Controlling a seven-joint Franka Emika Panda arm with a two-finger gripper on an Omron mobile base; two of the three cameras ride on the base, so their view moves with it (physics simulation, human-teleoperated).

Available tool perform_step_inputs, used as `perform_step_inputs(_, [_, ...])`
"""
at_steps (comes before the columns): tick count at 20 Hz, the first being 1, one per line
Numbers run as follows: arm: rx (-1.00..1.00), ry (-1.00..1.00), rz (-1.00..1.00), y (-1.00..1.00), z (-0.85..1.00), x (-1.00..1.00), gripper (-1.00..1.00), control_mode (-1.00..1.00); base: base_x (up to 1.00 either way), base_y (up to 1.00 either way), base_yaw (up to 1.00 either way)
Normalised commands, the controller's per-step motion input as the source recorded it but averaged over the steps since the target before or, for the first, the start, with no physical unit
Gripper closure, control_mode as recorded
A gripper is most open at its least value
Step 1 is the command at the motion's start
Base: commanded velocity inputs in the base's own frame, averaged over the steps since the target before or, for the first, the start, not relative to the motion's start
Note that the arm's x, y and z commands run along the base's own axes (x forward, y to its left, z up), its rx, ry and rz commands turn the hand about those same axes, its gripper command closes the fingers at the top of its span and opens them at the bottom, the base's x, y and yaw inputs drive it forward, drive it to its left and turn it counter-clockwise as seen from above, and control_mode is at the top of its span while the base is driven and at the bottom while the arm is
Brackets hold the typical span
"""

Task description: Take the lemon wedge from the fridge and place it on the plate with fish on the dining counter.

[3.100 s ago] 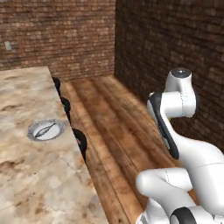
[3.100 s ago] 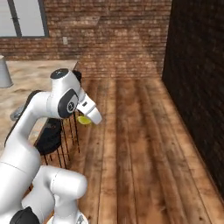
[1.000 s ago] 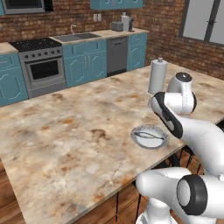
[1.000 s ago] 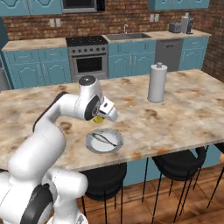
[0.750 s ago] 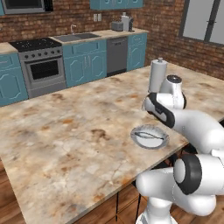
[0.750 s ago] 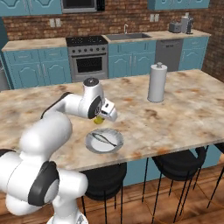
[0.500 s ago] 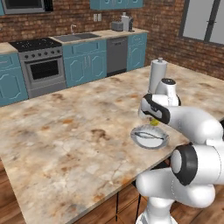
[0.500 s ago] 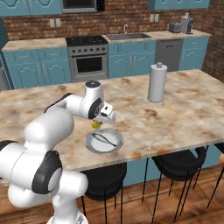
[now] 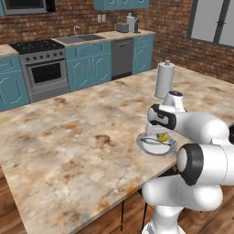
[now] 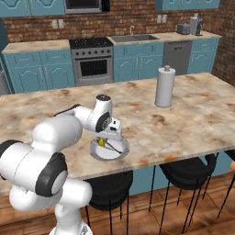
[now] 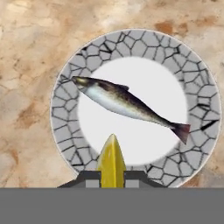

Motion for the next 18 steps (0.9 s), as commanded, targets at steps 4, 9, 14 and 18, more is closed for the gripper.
perform_step_inputs(4, [0.00,-0.02,0.15,0.00,-0.46,0.03,1.00,-1.00,0.00,0.00,0.00])
perform_step_inputs(9, [0.00,-0.09,0.18,0.00,-0.42,0.21,1.00,-1.00,0.00,0.00,0.00])
perform_step_inputs(14, [0.00,-0.09,0.18,0.00,-0.32,0.38,1.00,-1.00,0.00,0.00,0.00])
perform_step_inputs(18, [0.00,-0.01,0.16,0.13,-0.09,0.18,1.00,-1.00,0.00,0.00,0.00])
